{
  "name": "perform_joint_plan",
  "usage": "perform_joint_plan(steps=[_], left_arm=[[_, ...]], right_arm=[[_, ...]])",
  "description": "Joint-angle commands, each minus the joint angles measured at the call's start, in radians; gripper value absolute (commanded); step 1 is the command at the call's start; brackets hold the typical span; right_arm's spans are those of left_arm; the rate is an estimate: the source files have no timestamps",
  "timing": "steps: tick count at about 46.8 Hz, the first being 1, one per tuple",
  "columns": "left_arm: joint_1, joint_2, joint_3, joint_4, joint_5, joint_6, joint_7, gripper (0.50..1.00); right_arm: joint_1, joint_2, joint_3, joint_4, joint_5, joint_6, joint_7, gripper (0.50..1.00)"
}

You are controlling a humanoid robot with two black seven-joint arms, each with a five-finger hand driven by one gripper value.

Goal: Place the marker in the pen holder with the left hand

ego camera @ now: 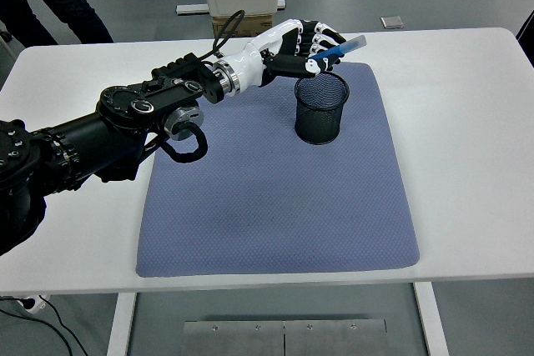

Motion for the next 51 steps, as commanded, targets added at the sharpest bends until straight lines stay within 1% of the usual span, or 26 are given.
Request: perform_joint_plan(steps=[1,4,6,10,12,18,22,25,26,27,30,44,51], left_arm=[[-0.001,0.0,0.0,0.0,0.015,-0.003,0.0,0.601],[0.0,0.0,0.0,0.0,0.015,-0.001,0.0,0.642],[0.0,0.0,0.0,0.0,0.015,-0.001,0.0,0.657],[-0.001,0.0,0.0,0.0,0.015,-0.001,0.0,0.713],[-0.001,0.0,0.0,0.0,0.015,0.0,0.0,0.757],[-0.001,0.0,-0.001,0.0,0.012,0.005,-0.002,0.815],[-0.004,0.0,-0.006,0.0,0.005,0.008,-0.002,0.88],[-0.011,0.0,-0.007,0.0,0.0,0.009,-0.002,0.941],[-0.011,0.0,-0.007,0.0,0.0,0.009,-0.002,0.941],[-0.015,0.0,-0.018,0.001,-0.014,0.011,-0.002,0.999],[-0.023,0.0,-0.042,0.003,-0.028,0.011,-0.002,1.0],[-0.014,0.0,-0.058,0.003,-0.025,0.014,0.0,1.0],[0.012,0.083,-0.073,0.008,-0.028,0.014,0.0,1.0]], right_arm=[[0.0,0.0,0.001,0.0,0.0,0.0,-0.001,1.0],[0.0,0.0,-0.001,0.0,0.0,0.0,-0.001,1.0],[0.0,0.0,-0.001,0.0,0.0,0.0,-0.001,1.0],[0.0,0.0,-0.001,0.0,0.0,0.0,-0.001,1.0],[0.0,0.0,0.001,0.001,0.0,0.0,-0.001,1.0],[0.002,0.0,-0.001,0.0,0.0,0.0,0.001,1.0],[0.002,0.0,0.001,0.0,0.0,0.0,-0.001,1.0],[0.0,0.0,-0.001,0.0,0.0,0.0,0.001,1.0],[0.0,0.0,-0.001,0.0,0.0,0.0,0.001,1.0],[0.0,0.0,-0.001,0.0,0.0,0.0,-0.001,1.0],[0.0,0.0,-0.001,0.0,0.0,0.0,-0.001,1.0],[0.0,0.0,0.001,0.0,0.0,0.0,-0.001,1.0],[0.0,0.0,0.001,0.0,0.0,0.0,0.001,1.0]])
